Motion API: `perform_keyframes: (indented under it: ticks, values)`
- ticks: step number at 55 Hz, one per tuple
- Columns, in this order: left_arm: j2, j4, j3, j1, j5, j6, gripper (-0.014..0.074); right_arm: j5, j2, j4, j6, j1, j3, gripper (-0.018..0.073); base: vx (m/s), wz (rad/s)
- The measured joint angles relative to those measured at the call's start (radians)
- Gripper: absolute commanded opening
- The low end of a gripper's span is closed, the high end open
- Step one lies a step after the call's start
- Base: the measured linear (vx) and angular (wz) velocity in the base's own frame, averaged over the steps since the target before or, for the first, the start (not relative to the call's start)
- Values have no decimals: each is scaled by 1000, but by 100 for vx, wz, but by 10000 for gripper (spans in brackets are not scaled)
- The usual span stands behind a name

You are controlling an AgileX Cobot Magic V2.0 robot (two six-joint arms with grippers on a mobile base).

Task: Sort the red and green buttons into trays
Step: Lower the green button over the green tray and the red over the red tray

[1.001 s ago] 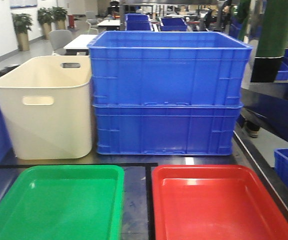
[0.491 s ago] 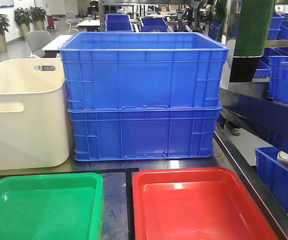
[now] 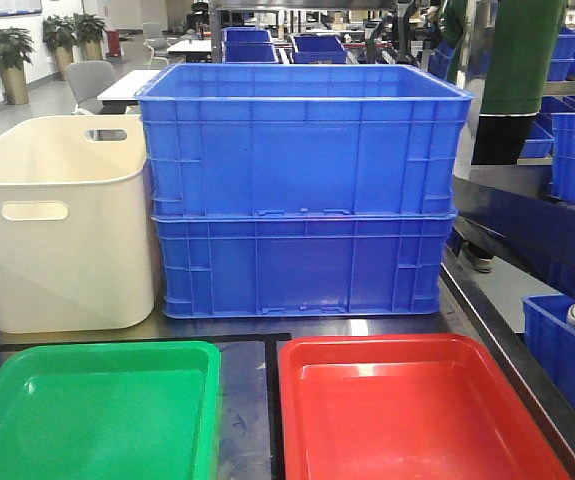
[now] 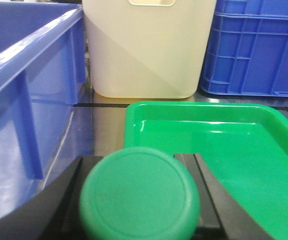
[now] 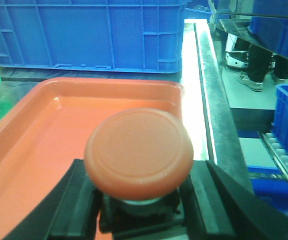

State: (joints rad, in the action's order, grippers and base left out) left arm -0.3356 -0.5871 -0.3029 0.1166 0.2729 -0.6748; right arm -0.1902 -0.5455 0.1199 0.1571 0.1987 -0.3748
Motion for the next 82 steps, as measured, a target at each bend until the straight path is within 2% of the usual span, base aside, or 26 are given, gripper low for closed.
perform_keyframes:
  ticks: [68,75,82]
  values:
    - [0,0,0,0,-39,1,0,2,0,0,0,0,0,-5,0,1]
    - [-5,0,1,0,-103,1,0,62,-6,0,0,0,0,-5,0,0]
    - [-69,-5,1,0,-285,1,0,248,-77,1,0,0,0,-5,0,0]
